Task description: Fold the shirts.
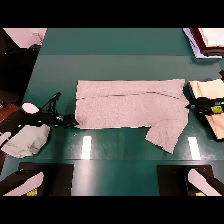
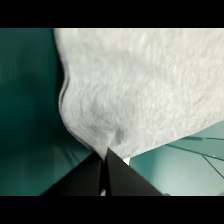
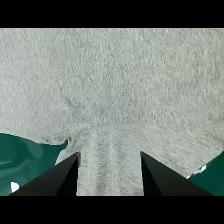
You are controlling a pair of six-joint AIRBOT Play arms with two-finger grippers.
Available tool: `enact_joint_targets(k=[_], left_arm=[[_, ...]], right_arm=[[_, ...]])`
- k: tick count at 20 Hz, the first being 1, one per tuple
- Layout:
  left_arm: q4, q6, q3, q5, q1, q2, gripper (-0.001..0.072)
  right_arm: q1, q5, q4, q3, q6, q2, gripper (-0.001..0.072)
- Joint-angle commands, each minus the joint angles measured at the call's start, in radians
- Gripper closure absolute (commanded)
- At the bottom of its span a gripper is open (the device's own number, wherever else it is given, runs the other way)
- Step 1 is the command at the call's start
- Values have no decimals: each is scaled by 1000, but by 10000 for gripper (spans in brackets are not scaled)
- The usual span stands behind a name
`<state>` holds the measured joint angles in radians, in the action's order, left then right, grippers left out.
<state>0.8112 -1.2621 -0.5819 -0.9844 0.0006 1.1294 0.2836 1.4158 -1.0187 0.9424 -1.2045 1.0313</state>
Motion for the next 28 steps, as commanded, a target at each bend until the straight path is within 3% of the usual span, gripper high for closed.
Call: enact_joint_targets(k=[1, 7, 10, 11, 17, 18, 19, 20, 24, 28], left_arm=[[16, -13, -70, -29, -7, -7, 682], [34, -4, -148, -48, -7, -13, 681], [34, 6, -148, -48, -7, -13, 681], [34, 6, -148, -48, -7, -13, 681], [34, 6, -148, -47, -7, -13, 680], [35, 6, -148, -53, -7, -13, 681], [47, 6, -149, -66, -7, -13, 681], [73, 5, -150, -89, -7, -13, 682], [260, -11, -154, -252, 25, -81, 683], [413, -27, -108, -386, 52, -285, 682]], right_arm=[[41, 68, -89, -36, -11, -10, 284], [249, -11, -124, -330, -18, 0, 284], [250, -88, -42, -410, -16, 57, 292], [248, -113, -6, -420, -3, 72, 354], [93, -202, 28, -388, 0, 141, 397], [72, -198, 21, -376, 0, 150, 486], [54, -188, 4, -362, 1, 153, 607], [40, -168, -16, -348, 1, 149, 683], [28, 34, -147, -274, 0, 7, 698], [28, 209, -241, -290, -8, -237, 698]])
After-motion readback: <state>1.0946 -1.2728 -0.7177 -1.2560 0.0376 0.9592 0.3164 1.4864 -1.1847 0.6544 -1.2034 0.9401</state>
